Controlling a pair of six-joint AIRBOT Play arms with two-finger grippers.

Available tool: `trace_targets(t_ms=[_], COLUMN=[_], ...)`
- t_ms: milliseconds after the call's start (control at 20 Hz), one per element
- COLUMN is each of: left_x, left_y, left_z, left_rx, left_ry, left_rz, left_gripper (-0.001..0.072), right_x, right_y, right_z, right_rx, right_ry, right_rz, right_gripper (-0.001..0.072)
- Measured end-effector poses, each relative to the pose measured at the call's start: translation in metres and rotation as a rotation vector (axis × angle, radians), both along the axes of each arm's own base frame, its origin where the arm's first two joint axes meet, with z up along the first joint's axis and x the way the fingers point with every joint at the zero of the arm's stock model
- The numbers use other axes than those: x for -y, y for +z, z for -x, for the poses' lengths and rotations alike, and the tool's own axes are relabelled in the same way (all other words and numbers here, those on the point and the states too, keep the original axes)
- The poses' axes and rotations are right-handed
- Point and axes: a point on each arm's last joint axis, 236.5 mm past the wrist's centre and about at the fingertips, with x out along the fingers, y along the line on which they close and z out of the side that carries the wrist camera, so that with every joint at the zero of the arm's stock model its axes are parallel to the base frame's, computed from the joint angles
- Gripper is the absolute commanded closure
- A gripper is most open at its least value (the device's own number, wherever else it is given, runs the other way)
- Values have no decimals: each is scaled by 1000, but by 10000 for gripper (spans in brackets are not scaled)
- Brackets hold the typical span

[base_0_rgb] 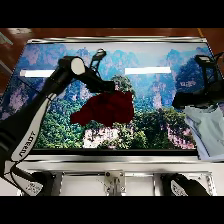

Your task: Fold the shirts.

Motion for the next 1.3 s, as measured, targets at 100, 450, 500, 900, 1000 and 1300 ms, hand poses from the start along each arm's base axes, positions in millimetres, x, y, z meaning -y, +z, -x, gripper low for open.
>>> trace_targets(t_ms=[100, 450, 500, 900, 1000, 1300], left_x=[-47, -204, -205, -189, -183, -152], left_y=[21, -17, -36, -142, -154, -172], left_z=[-13, 34, 47, 97, 97, 87], left_rx=[-6, -293, -346, -514, -519, -535], left_ry=[53, 269, 285, 440, 460, 495], left_rz=[-6, -65, -46, 110, 129, 225], left_gripper=[7, 5, 5, 4, 5, 47], right_x=[7, -25, -36, -76, -78, -89], right_y=[-16, -111, -122, -154, -155, -150], right_z=[-12, -40, -42, -61, -67, -87], right_rx=[-19, -244, -273, -308, -293, -230], right_ry=[-10, 41, 51, 38, 22, -36], right_rz=[27, -114, -164, -354, -367, -433], right_gripper=[50, 40, 40, 40, 40, 29])
